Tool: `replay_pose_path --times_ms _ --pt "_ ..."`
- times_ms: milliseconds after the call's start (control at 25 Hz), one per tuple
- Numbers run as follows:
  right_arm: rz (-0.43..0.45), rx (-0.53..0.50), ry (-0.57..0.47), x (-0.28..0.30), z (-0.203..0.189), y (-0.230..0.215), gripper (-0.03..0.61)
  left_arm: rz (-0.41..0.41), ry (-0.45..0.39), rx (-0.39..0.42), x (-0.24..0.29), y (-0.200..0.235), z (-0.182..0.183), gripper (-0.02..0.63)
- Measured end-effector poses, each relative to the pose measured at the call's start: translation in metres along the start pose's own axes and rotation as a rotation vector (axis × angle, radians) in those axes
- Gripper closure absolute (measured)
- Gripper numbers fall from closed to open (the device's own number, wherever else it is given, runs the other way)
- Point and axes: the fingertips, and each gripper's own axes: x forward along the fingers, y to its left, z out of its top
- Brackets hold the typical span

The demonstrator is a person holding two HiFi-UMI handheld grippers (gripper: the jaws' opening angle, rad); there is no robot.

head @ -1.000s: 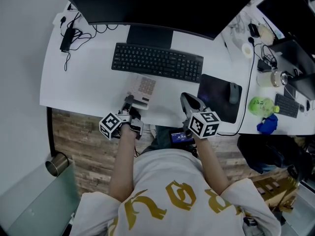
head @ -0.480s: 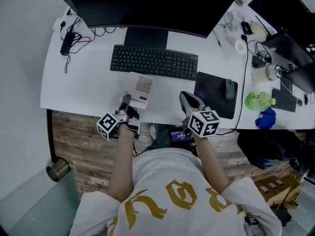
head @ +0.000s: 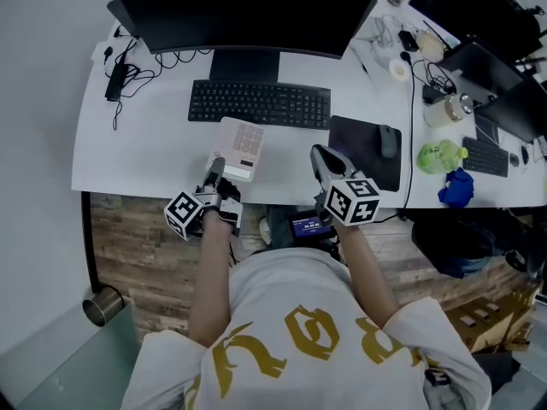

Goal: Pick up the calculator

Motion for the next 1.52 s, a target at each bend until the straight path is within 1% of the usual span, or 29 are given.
replay_pose_path --times_ms 120,280,480,600,680,880,1000,1120,1520 --pt "0.012 0.017 -0.034 -0.009 0.004 0.005 0.555 -0.024 -0.005 -0.006 -0.007 -0.008 -0.003 0.414" --pt "0.013 -0.021 -0.021 -0.012 0.003 0.014 0.555 -0.049 -0.015 -0.009 -0.019 -0.018 -0.001 0.414" --pt "0.015 -0.054 -0.029 -0.017 0.005 0.024 0.555 -0.083 -0.032 -0.004 -0.04 -0.03 0.004 0.414" --pt "0.016 -0.075 -0.032 -0.021 0.007 0.027 0.555 -0.108 -0.051 -0.014 -0.051 -0.038 0.006 0.414" --pt "0.017 -0.086 -0.034 -0.024 0.008 0.029 0.555 -0.121 -0.058 -0.025 -0.056 -0.041 0.006 0.414" --pt "0.014 -0.099 -0.046 -0.029 0.01 0.031 0.555 -0.149 -0.057 -0.016 -0.065 -0.052 0.002 0.414" --pt "0.013 -0.101 -0.055 -0.032 0.012 0.031 0.555 -0.149 -0.059 -0.01 -0.068 -0.052 0.002 0.414" --pt "0.013 -0.106 -0.054 -0.034 0.011 0.034 0.555 -0.16 -0.054 -0.028 -0.069 -0.054 0.0 0.414" --pt "0.019 -0.112 -0.051 -0.033 0.01 0.037 0.555 -0.165 -0.049 -0.045 -0.07 -0.055 -0.002 0.414"
